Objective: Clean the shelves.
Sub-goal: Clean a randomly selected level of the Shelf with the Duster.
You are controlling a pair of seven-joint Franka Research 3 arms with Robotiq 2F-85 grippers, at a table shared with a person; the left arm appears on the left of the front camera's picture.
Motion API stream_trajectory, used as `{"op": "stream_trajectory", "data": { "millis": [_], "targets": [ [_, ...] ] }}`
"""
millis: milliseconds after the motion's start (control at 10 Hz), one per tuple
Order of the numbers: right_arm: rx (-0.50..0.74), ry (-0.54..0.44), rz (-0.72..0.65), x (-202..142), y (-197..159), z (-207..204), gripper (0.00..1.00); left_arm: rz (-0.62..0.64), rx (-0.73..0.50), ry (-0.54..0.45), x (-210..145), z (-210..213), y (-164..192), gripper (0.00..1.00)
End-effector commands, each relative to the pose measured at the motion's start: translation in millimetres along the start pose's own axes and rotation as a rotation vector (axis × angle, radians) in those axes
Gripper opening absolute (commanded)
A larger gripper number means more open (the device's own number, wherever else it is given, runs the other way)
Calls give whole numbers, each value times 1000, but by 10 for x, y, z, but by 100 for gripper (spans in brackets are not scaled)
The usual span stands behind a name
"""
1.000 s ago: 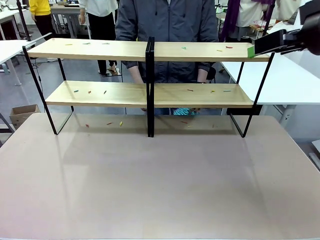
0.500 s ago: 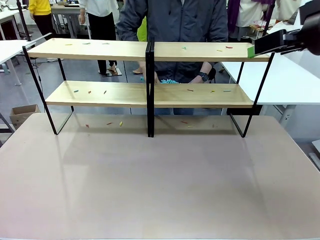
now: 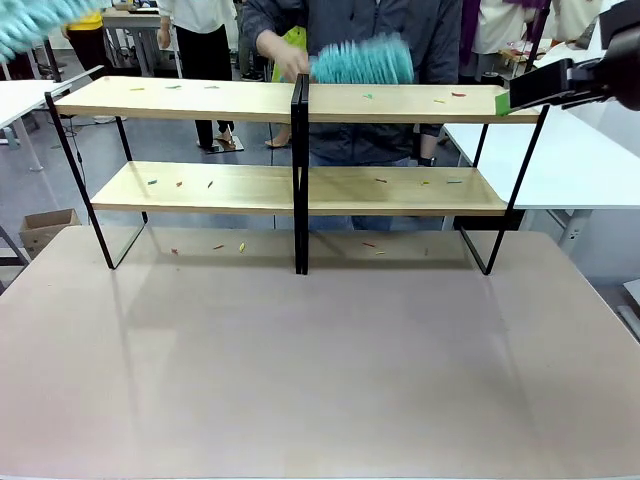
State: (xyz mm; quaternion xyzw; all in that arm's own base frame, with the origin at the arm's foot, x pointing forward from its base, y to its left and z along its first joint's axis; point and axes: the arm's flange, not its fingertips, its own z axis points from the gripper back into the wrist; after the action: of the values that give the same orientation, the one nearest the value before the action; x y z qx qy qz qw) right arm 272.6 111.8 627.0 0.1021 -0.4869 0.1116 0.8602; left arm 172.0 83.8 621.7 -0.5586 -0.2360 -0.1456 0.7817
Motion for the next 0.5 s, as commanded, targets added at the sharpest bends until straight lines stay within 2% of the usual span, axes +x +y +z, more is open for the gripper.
{"op": "stream_trajectory", "data": {
  "millis": [0,100,200,300,400],
  "targets": [
    [2,3,5,3,-16,-4,100,-272,20,363,-338,-466,65,13],
    [2,3,5,3,-16,-4,100,-351,69,515,-586,-695,130,13],
    [2,3,5,3,-16,-4,100,-388,113,728,-865,-950,253,13],
    [2,3,5,3,-16,-4,100,-415,184,851,-1058,-1139,422,13],
    [2,3,5,3,-16,-4,100,-413,291,878,-1177,-1301,594,13]
  ]
}}
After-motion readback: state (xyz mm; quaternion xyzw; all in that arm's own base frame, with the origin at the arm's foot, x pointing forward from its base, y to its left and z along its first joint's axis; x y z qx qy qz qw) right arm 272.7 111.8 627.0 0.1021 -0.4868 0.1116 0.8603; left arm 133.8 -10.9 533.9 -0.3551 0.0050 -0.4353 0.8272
